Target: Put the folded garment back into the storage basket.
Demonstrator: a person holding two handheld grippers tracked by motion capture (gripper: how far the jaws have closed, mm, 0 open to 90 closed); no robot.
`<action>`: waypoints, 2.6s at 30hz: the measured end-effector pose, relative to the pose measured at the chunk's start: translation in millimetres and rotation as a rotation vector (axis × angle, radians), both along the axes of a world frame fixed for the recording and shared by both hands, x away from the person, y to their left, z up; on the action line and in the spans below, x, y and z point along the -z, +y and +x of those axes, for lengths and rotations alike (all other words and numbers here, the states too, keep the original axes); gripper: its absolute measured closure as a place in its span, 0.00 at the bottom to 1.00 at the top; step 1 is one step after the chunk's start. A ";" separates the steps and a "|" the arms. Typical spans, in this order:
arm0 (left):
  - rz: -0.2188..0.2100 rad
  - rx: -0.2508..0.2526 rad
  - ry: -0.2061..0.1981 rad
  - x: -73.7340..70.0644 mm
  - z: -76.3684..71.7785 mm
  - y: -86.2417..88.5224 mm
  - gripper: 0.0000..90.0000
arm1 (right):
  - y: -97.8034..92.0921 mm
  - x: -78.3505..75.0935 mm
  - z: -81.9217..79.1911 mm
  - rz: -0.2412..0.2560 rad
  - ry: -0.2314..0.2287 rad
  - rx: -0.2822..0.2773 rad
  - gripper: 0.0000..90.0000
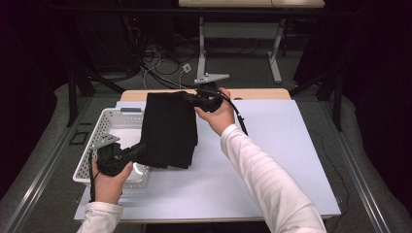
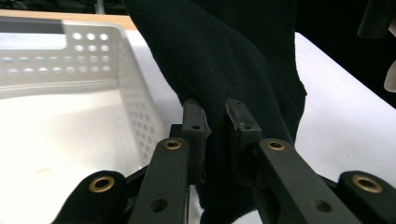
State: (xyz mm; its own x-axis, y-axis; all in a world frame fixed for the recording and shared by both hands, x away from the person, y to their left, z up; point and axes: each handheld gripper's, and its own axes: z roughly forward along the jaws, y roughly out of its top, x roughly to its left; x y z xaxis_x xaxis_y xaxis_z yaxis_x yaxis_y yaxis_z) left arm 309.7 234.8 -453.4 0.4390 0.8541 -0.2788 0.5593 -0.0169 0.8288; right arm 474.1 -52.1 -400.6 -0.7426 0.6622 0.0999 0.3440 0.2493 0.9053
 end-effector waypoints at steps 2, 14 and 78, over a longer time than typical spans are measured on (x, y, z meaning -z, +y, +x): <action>-0.002 -0.006 -0.001 -1.1 0.6 6.0 0.89 | 6.9 -1.9 1.1 -0.002 -0.002 -0.007 0.92; -0.001 -0.063 -0.019 -15.1 -3.7 43.3 0.89 | 48.2 -14.8 6.4 0.016 -0.028 -0.048 0.92; 0.032 -0.311 0.009 27.1 -14.5 124.1 0.47 | 147.0 45.9 12.0 -0.120 -0.055 -0.136 0.53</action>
State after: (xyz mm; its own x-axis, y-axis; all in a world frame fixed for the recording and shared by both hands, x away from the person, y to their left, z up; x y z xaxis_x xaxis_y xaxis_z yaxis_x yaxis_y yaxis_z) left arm 295.2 358.9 -480.5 0.1533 0.9555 -0.2520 0.5488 0.1297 0.8258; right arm 486.1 94.9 -446.5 -0.8282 0.5602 -0.0164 0.2511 0.3970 0.8828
